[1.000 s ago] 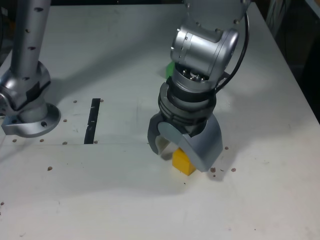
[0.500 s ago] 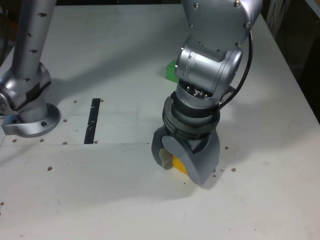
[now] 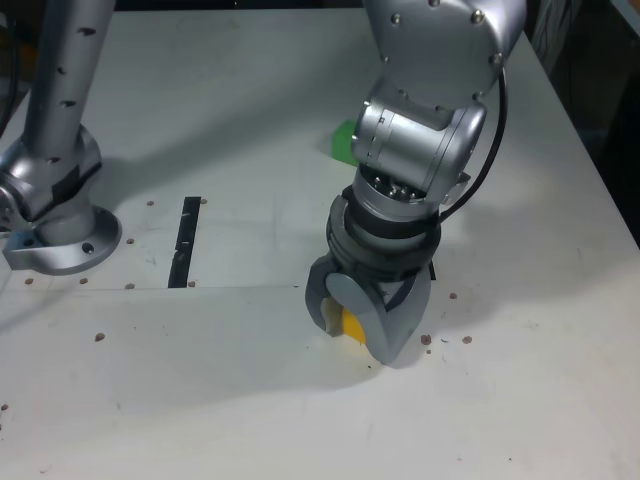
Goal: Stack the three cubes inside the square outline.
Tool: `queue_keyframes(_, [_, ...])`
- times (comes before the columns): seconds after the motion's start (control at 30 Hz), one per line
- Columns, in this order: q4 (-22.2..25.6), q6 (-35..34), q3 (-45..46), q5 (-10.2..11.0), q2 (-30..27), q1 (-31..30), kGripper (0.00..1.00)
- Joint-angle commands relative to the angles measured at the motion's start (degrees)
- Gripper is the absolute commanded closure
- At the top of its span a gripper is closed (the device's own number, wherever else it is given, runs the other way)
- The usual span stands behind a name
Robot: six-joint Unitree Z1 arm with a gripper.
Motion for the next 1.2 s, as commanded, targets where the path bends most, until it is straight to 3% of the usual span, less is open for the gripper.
queue_keyframes(0.0, [0.3, -0.2, 0.2, 0.0, 0.3, 0.1, 0.74])
queue_keyframes(0.3, [2.7, -3.5, -0.6, 2.4, -3.0, 0.1, 0.81])
queue_keyframes(0.57, [15.9, -9.0, -8.6, 2.7, -11.2, 0.9, 0.81])
queue_keyframes(0.67, [18.4, -12.0, -11.7, 3.3, -12.2, 3.0, 0.81])
queue_keyframes(0.83, [16.7, -15.7, -10.6, 4.5, -11.6, 9.0, 0.81])
queue_keyframes(1.0, [11.8, -17.2, -6.6, 3.6, -11.5, 12.7, 0.81])
queue_keyframes(1.17, [10.1, -18.3, -5.2, 2.9, -11.3, 13.1, 0.81])
